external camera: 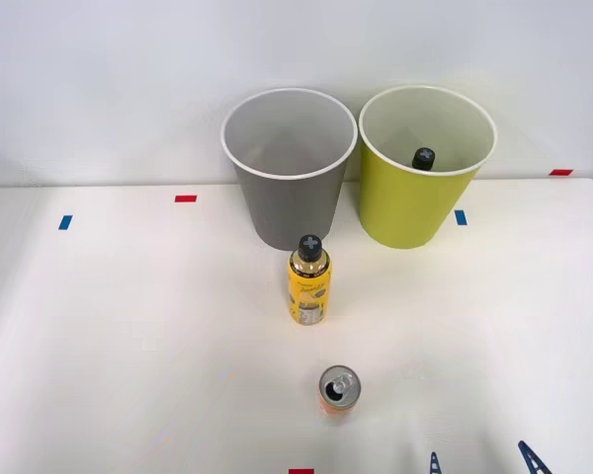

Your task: Put cans in the gray bin, plastic bottles in the light green bin

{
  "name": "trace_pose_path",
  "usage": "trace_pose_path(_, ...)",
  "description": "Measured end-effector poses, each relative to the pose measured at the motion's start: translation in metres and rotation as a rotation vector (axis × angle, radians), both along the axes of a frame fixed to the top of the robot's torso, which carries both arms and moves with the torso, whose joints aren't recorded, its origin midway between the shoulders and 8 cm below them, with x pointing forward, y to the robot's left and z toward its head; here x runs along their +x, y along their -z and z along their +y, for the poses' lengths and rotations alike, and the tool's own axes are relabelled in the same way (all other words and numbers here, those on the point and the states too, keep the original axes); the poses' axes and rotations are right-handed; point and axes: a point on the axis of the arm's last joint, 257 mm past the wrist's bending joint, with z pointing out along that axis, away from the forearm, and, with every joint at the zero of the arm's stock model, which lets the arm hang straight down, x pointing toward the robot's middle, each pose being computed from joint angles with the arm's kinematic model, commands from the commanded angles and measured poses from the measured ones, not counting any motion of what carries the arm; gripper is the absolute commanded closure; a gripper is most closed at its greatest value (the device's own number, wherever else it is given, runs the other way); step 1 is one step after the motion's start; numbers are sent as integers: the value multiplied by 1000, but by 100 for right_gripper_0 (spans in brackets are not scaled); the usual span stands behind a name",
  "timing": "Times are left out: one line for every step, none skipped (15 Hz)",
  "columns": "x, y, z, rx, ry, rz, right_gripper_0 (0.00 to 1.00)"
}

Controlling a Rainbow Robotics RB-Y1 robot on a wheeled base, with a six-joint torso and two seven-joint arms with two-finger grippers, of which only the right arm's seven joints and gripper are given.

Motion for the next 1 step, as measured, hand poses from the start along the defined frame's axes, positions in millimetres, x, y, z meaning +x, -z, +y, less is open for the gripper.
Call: trace_pose_path(0, 0, 0, 0, 0, 0, 6)
